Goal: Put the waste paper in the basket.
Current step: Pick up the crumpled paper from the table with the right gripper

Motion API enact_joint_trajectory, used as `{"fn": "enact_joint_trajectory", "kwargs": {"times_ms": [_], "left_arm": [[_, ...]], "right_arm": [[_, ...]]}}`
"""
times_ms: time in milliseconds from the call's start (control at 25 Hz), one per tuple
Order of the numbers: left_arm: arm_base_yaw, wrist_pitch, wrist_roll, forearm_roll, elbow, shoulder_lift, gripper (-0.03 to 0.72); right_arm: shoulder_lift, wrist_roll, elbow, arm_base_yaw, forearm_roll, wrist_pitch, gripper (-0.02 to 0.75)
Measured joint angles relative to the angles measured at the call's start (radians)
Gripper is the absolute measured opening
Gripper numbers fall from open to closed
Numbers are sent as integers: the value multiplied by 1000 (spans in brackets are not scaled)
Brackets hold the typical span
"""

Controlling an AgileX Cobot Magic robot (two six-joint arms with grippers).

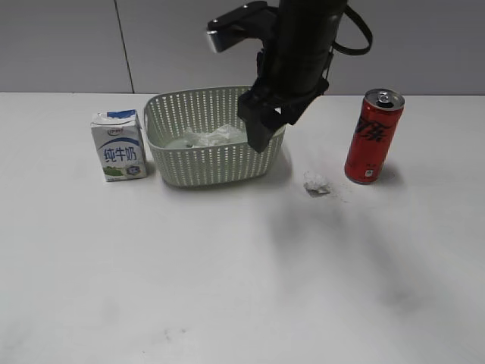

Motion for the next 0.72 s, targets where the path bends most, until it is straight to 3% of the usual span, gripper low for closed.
{"fn": "enact_joint_trajectory", "kwargs": {"times_ms": [120, 240, 400, 560, 720], "left_arm": [[0, 0, -1, 0, 0, 0, 587], [0, 0, 0, 0, 0, 0, 587], [0, 0, -1, 0, 0, 0, 587], [0, 0, -1, 0, 0, 0, 587], [0, 0, 0, 0, 0, 0, 587]], "right_arm": [[-75, -6, 139, 0, -5, -41, 574], [-152, -6, 319, 0, -38, -186, 574], [-190, 40, 539, 0, -183, -424, 574], [-174, 206, 625, -20, -314, -598, 574], [-136, 302, 632, -86, -326, -722, 573]]}}
